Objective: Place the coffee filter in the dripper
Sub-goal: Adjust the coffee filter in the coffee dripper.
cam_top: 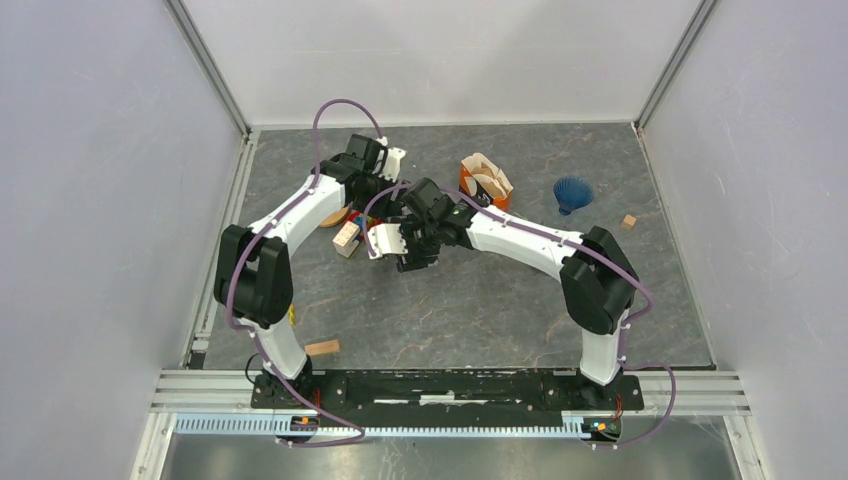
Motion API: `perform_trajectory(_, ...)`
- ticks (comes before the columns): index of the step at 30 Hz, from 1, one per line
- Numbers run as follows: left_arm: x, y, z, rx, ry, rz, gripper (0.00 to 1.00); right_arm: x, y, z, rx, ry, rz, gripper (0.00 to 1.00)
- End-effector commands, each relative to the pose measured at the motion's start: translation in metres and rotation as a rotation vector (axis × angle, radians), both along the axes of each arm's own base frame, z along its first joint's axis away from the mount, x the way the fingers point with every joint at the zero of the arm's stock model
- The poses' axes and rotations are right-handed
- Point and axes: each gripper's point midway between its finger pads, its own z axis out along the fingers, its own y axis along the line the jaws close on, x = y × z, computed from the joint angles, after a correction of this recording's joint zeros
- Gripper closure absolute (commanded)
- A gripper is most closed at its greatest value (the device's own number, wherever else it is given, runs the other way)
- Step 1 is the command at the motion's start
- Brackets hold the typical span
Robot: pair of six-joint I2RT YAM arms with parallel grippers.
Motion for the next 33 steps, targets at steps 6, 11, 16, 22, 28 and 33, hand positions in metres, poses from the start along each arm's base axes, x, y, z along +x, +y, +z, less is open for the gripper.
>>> perform_trajectory(6, 0.015, 0.005, 0.006, 0.037, -0.086, -0.044, 0.18, 0.002, -0.004, -0.001, -0.022, -0.001, -0.003, 0.28)
perform_trajectory(11, 0.019, 0.008, 0.022, 0.054, -0.115, -0.056, 0.18, 0.002, -0.002, 0.013, 0.005, -0.003, -0.001, 0.27)
perform_trajectory(16, 0.020, 0.008, 0.034, 0.057, -0.130, -0.065, 0.17, -0.002, 0.006, 0.034, 0.057, 0.005, 0.010, 0.26)
perform_trajectory(22, 0.018, 0.010, 0.039, 0.067, -0.131, -0.074, 0.15, -0.003, 0.008, 0.049, 0.084, 0.004, 0.015, 0.25)
perform_trajectory(28, 0.016, 0.011, 0.044, 0.067, -0.139, -0.080, 0.14, -0.005, 0.005, 0.051, 0.083, 0.007, 0.014, 0.25)
perform_trajectory(33, 0.014, 0.012, 0.054, 0.051, -0.147, -0.089, 0.11, -0.008, 0.002, 0.053, 0.089, 0.008, 0.020, 0.25)
